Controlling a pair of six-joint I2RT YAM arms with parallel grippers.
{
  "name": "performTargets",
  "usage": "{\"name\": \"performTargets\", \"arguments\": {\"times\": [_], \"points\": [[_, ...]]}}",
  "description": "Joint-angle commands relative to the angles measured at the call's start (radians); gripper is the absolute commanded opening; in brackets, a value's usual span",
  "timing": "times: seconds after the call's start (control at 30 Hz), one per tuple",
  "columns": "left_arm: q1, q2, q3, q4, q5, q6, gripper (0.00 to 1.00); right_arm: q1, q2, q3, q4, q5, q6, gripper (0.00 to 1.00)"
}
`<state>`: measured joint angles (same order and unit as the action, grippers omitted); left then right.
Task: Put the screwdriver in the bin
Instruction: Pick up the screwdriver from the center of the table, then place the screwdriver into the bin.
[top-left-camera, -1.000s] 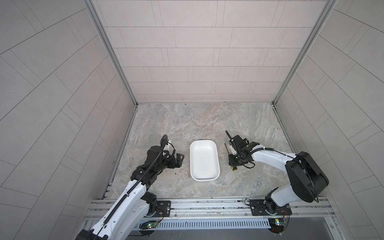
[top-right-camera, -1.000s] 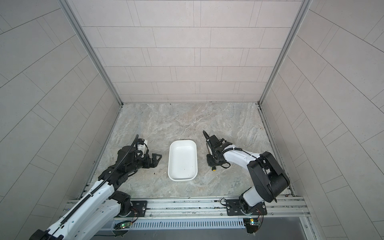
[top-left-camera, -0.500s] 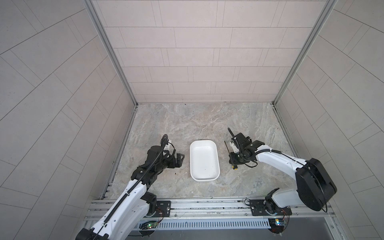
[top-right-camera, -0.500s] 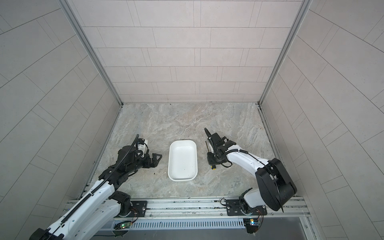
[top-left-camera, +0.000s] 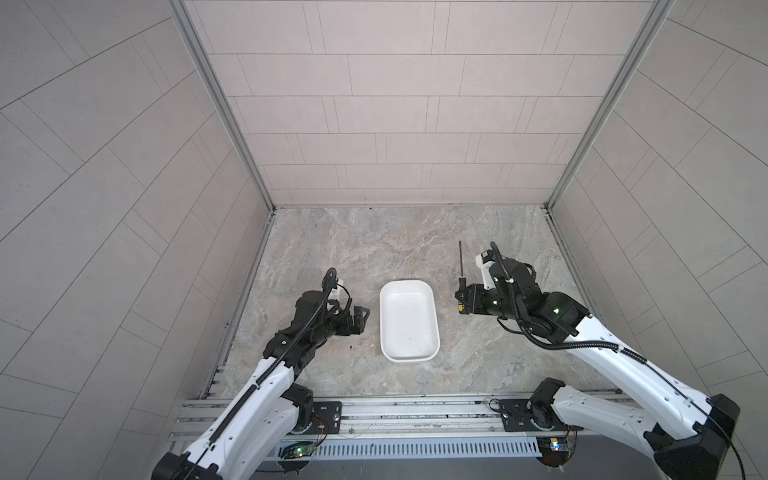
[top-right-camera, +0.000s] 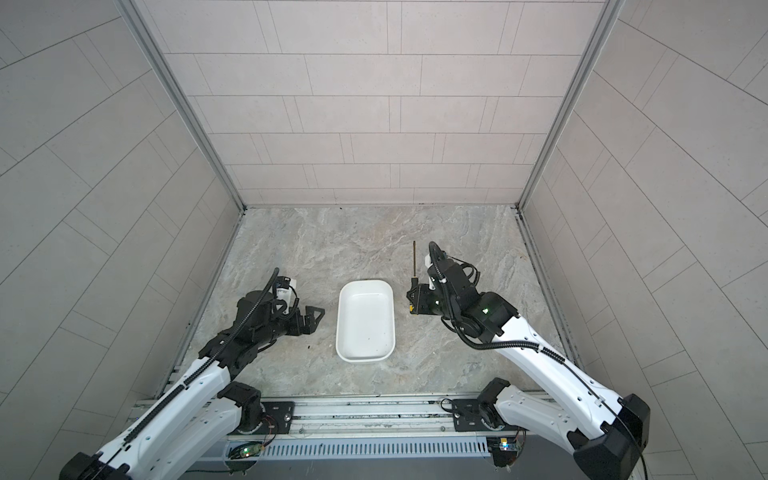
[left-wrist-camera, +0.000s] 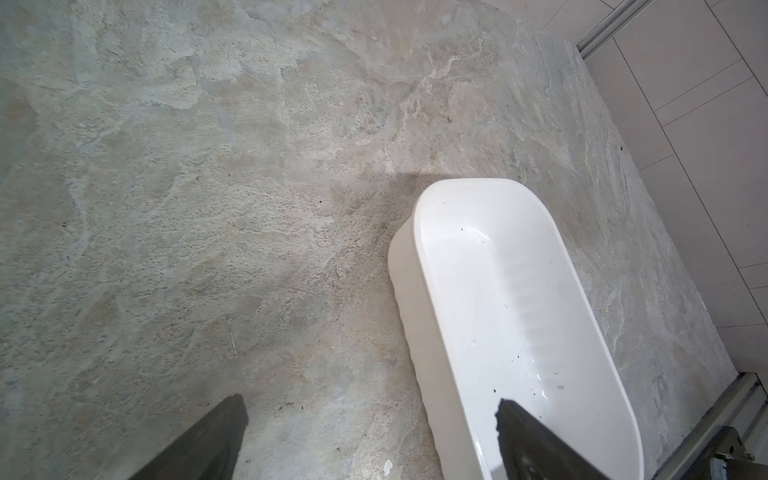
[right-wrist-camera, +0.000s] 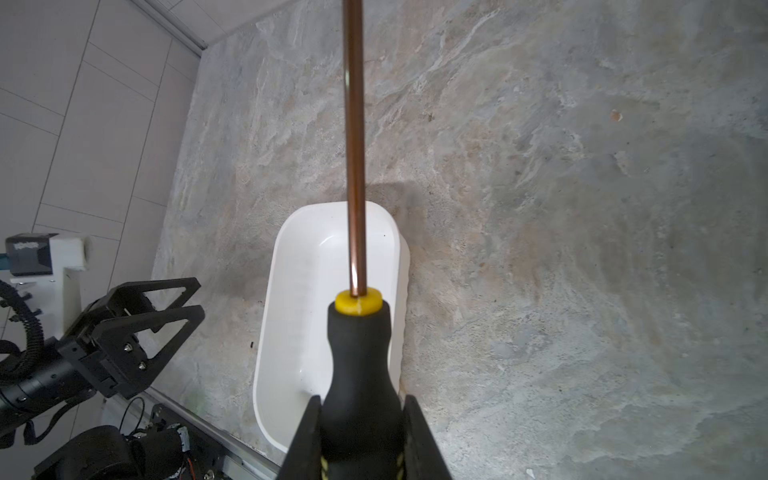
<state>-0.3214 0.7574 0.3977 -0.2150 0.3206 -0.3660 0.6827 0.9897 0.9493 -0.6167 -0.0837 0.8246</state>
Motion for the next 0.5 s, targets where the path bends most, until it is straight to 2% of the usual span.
{"name": "performTargets", "arguments": {"times": [0.0, 0.1, 0.27, 0.47], "points": [[-0.004, 0.002, -0.014, 0.016, -0.002, 0.010, 1.00, 0.085, 0.031, 0.007, -0.016, 0.196, 0.182, 0.00], [-0.005, 0.000, -0.016, 0.017, -0.005, 0.010, 1.00, 0.159, 0.100, 0.007, 0.016, 0.228, 0.239, 0.00], [-0.004, -0.002, -0.019, 0.017, -0.003, 0.011, 1.00, 0.267, 0.248, 0.076, 0.004, 0.282, 0.249, 0.00], [-0.004, -0.012, -0.023, 0.019, 0.002, 0.014, 1.00, 0.337, 0.385, 0.150, -0.008, 0.290, 0.275, 0.00]]}}
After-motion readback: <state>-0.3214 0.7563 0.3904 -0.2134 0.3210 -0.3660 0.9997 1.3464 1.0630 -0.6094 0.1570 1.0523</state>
